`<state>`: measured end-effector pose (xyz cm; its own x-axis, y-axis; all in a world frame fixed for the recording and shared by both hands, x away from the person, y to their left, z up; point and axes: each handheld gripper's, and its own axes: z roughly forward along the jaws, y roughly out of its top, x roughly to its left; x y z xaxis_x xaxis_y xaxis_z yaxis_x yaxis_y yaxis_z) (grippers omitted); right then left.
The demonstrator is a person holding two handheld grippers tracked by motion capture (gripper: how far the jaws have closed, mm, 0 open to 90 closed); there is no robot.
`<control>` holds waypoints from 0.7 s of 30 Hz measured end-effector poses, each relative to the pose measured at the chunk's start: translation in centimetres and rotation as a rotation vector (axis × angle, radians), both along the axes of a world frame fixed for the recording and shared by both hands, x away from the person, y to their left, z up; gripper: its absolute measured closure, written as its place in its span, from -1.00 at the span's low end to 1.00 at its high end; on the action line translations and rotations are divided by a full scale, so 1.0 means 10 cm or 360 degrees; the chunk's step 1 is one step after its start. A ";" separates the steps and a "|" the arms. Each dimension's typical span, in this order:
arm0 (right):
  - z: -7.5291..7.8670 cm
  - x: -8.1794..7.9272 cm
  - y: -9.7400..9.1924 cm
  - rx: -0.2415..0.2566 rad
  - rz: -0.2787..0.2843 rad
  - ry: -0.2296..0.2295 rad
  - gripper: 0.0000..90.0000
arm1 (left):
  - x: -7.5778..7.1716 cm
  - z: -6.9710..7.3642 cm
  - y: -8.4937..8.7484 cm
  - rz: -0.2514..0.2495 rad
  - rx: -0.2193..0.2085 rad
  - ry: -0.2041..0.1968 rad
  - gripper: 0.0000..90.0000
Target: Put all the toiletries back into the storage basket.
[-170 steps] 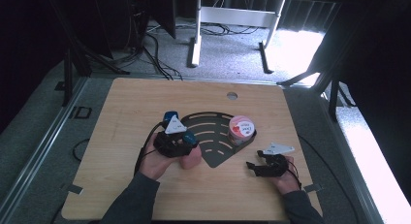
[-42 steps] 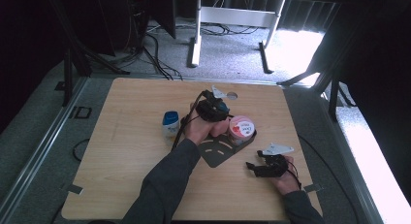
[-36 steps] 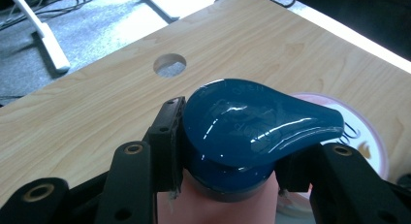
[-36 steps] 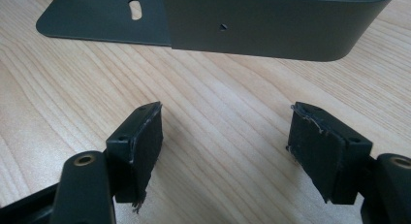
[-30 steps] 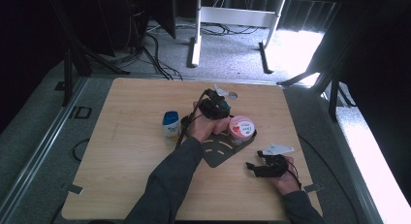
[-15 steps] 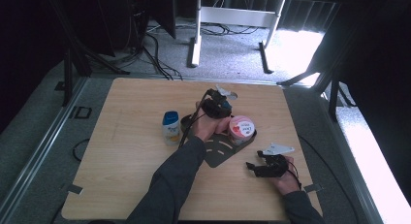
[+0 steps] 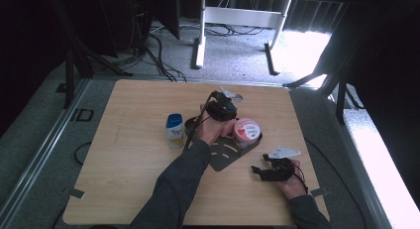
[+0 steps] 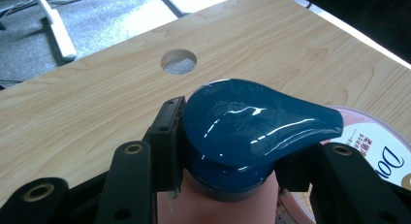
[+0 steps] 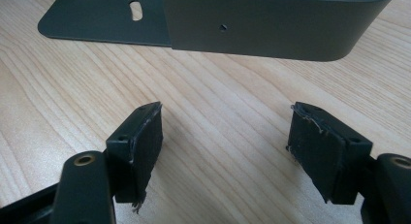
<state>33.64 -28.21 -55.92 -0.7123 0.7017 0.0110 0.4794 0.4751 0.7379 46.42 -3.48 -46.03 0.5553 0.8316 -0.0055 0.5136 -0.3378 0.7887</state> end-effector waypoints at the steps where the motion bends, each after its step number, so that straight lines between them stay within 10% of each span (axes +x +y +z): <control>1: 0.00 0.00 0.00 0.0000 0.0000 0.0000 -0.38 | 0.00 0.00 0.00 0.0000 0.0002 -0.0004 0.17; 21: 0.00 0.00 0.00 -0.0001 0.0001 0.0000 -0.38 | -0.06 -0.03 0.02 0.0006 -0.0002 -0.0022 0.16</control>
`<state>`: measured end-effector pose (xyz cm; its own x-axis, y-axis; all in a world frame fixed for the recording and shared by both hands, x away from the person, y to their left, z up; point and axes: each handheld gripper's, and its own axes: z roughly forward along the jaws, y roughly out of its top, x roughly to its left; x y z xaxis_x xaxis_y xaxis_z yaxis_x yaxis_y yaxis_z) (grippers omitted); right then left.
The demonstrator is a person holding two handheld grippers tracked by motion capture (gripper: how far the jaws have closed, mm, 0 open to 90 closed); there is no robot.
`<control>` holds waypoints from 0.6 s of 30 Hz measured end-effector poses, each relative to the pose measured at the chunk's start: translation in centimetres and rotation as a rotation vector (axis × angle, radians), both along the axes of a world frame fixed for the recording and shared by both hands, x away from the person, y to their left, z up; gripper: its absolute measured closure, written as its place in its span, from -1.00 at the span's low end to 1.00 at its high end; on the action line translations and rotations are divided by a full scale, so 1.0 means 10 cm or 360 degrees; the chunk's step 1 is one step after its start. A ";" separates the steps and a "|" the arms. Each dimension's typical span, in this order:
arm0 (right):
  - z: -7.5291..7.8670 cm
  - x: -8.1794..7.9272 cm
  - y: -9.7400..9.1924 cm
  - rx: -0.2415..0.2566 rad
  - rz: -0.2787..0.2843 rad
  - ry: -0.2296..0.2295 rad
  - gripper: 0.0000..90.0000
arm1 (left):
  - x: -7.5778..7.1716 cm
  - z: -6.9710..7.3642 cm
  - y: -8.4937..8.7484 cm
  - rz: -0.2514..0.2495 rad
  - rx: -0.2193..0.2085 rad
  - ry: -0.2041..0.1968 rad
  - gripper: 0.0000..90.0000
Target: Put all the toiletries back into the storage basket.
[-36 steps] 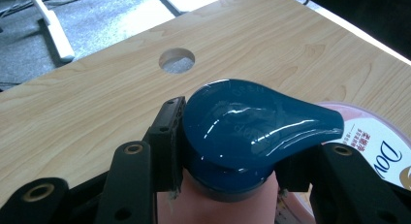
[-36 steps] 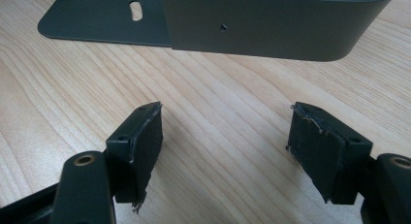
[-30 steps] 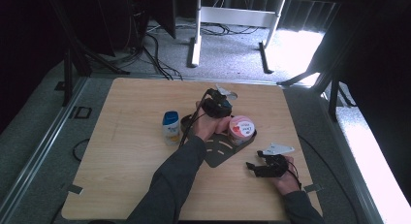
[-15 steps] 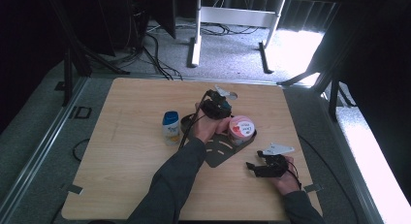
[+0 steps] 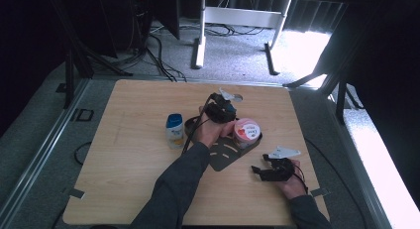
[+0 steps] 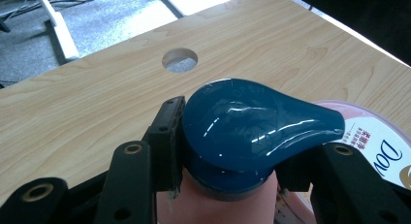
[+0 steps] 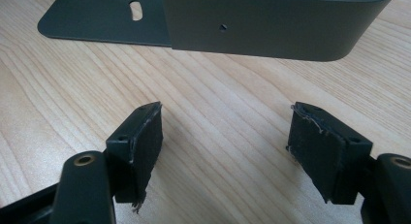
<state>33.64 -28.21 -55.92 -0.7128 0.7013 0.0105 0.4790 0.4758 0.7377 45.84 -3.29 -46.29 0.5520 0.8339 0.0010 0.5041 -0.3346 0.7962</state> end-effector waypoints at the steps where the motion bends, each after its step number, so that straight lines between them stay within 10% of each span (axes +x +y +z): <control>1: 0.00 0.00 0.00 -0.0001 0.0000 0.0000 -0.38 | 0.00 0.00 0.00 -0.0004 -0.0002 0.0005 0.16; 18: 0.00 0.00 0.00 -0.0002 0.0003 -0.0002 -0.39 | -0.06 -0.02 0.09 -0.0067 -0.0002 0.0066 -0.20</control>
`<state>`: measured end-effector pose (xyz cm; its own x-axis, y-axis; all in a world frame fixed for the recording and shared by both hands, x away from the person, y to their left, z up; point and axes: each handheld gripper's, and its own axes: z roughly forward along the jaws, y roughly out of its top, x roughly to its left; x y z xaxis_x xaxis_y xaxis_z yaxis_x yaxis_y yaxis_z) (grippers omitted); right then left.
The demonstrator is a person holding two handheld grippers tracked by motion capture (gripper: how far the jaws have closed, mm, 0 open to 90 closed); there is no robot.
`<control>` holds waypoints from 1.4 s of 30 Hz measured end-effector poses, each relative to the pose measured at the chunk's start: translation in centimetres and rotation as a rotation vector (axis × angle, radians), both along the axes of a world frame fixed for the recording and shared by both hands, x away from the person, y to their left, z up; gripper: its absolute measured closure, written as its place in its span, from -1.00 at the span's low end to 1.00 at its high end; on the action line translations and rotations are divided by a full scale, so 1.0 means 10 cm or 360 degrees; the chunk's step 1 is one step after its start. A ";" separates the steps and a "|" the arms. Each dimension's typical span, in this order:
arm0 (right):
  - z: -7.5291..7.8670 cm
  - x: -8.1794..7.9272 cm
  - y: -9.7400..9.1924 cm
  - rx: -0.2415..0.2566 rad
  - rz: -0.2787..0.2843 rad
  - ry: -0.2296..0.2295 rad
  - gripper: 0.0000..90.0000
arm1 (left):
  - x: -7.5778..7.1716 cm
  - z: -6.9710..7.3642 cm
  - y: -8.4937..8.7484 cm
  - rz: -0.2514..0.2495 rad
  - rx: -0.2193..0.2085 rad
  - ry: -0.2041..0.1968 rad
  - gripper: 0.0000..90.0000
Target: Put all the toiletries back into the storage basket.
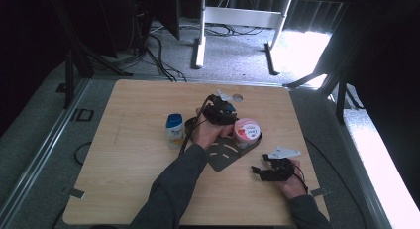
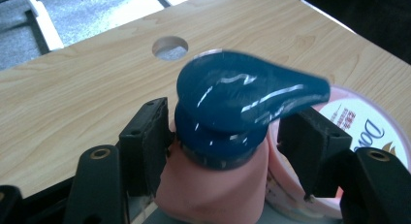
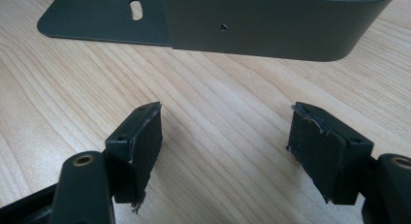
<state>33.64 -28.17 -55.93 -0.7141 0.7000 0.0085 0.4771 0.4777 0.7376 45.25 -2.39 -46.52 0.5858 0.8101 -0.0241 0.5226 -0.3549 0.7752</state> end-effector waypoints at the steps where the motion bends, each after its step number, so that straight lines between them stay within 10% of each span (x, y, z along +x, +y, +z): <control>1: 0.00 0.00 0.00 0.0000 0.0000 0.0000 -0.39 | -0.01 -0.01 0.01 0.0004 -0.0007 0.0004 -0.21; 42: 0.00 0.01 0.00 -0.0003 0.0009 0.0002 -0.39 | -0.48 0.07 0.30 -0.0241 0.0016 0.0026 0.03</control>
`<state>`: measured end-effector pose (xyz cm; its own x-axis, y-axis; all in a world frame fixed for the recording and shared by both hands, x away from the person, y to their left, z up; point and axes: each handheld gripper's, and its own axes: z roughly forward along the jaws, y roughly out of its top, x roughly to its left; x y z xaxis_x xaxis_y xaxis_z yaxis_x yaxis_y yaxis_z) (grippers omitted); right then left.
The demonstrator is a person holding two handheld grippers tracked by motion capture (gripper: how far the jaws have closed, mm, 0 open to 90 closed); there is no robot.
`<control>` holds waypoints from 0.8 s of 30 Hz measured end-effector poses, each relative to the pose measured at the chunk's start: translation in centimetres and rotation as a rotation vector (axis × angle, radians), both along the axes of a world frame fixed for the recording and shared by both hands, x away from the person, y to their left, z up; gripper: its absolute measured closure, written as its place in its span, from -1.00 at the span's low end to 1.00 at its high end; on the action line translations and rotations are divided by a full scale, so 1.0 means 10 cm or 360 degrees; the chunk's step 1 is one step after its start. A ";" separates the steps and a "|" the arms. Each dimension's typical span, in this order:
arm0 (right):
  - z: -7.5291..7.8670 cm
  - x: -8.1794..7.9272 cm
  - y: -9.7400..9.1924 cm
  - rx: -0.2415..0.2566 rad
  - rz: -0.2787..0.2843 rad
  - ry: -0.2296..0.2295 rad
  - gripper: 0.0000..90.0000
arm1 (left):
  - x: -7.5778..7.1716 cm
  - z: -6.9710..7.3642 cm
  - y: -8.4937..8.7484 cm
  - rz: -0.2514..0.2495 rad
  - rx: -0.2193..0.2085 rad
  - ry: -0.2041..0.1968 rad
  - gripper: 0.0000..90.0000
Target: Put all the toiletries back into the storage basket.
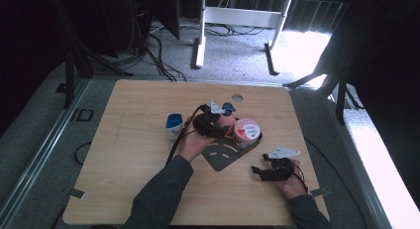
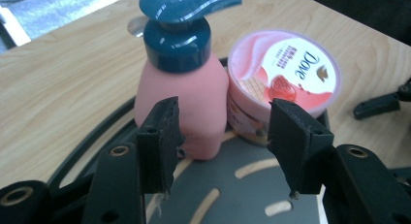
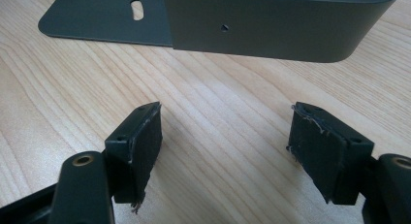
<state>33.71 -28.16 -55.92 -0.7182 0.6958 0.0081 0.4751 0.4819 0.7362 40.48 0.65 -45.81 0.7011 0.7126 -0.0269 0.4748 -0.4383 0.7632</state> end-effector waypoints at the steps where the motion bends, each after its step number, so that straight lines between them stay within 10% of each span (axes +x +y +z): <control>1: 0.00 0.00 0.00 -0.0001 0.0001 -0.0003 -0.39 | -0.03 0.00 0.02 -0.0010 -0.0006 0.0006 0.03; 24: 0.00 0.00 0.00 -0.0005 0.0002 -0.0004 -0.39 | -0.29 -0.04 0.34 -0.0080 -0.0026 -0.0027 0.35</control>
<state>33.70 -28.14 -55.93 -0.7190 0.6950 0.0041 0.4725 0.4845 0.7362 37.57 4.01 -46.24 0.7363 0.6762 -0.0258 0.4394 -0.4487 0.7782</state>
